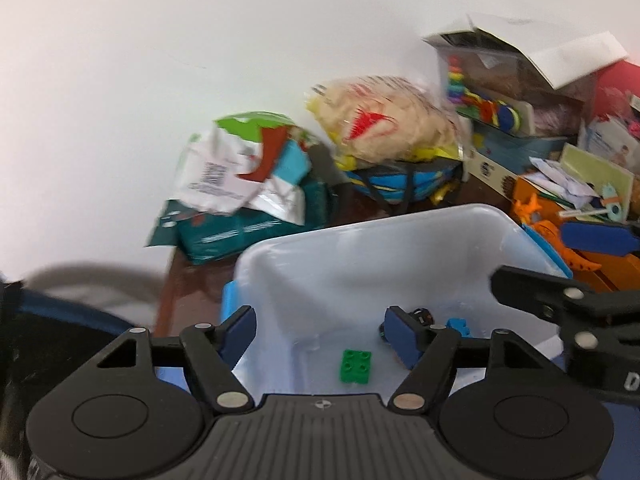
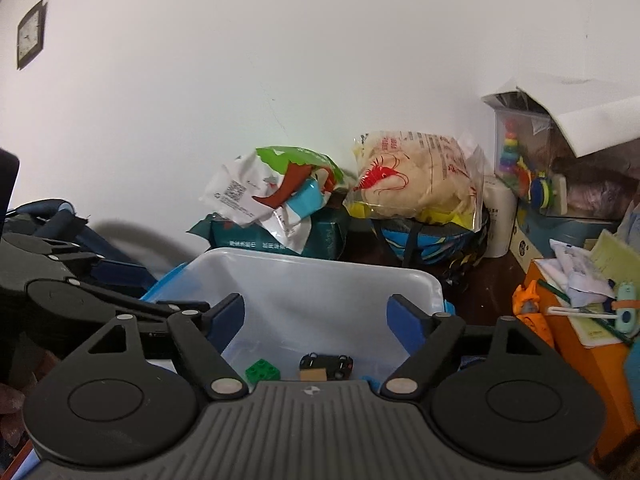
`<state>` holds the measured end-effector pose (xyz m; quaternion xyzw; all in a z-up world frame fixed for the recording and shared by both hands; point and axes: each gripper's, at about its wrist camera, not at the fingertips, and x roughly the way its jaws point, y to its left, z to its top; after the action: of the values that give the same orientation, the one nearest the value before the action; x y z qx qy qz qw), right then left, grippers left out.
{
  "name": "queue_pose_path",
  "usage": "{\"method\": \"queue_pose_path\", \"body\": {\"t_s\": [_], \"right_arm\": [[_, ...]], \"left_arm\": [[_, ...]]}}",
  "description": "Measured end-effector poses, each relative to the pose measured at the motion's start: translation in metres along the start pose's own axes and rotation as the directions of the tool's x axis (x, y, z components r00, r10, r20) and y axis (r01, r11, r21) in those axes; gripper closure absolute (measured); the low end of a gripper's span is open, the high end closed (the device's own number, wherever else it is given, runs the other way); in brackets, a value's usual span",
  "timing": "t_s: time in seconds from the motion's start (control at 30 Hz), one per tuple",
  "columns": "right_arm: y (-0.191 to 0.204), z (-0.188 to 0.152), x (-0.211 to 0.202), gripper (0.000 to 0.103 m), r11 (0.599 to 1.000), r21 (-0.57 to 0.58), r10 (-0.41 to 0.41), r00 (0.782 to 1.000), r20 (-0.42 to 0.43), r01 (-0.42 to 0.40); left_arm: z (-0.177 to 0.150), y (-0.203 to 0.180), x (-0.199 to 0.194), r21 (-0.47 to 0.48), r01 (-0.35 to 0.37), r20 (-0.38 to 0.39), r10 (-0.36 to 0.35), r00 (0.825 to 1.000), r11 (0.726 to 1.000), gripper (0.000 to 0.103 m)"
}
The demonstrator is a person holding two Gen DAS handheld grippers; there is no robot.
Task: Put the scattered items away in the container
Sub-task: 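Drop the green brick into the bin with the left tool while the right tool drops the blue brick, then grasp the dark green toy car with the left tool while the right tool grasps the red brick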
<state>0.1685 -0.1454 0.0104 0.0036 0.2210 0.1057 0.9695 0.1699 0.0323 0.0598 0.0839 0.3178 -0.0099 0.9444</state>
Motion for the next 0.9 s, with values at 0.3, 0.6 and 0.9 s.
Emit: {"method": "queue_pose_path", "body": {"t_s": [0.3, 0.6, 0.9], "right_arm": [[0.003, -0.047, -0.041, 0.017, 0.997, -0.071, 0.03, 0.995, -0.1, -0.037], [0.0, -0.119, -0.052, 0.021, 0.991, -0.082, 0.079, 0.964, -0.254, -0.103], [-0.01, -0.143, -0.03, 0.041, 0.985, -0.064, 0.126, 0.922, -0.367, -0.16]], "left_arm": [[-0.064, -0.001, -0.042, -0.096, -0.016, -0.111, 0.006, 0.994, 0.995, 0.024], [-0.159, -0.013, -0.057, -0.182, 0.132, -0.168, -0.163, 0.972, 0.974, 0.024], [-0.179, -0.057, -0.049, -0.064, 0.253, -0.238, -0.261, 0.935, 0.965, 0.032]]}}
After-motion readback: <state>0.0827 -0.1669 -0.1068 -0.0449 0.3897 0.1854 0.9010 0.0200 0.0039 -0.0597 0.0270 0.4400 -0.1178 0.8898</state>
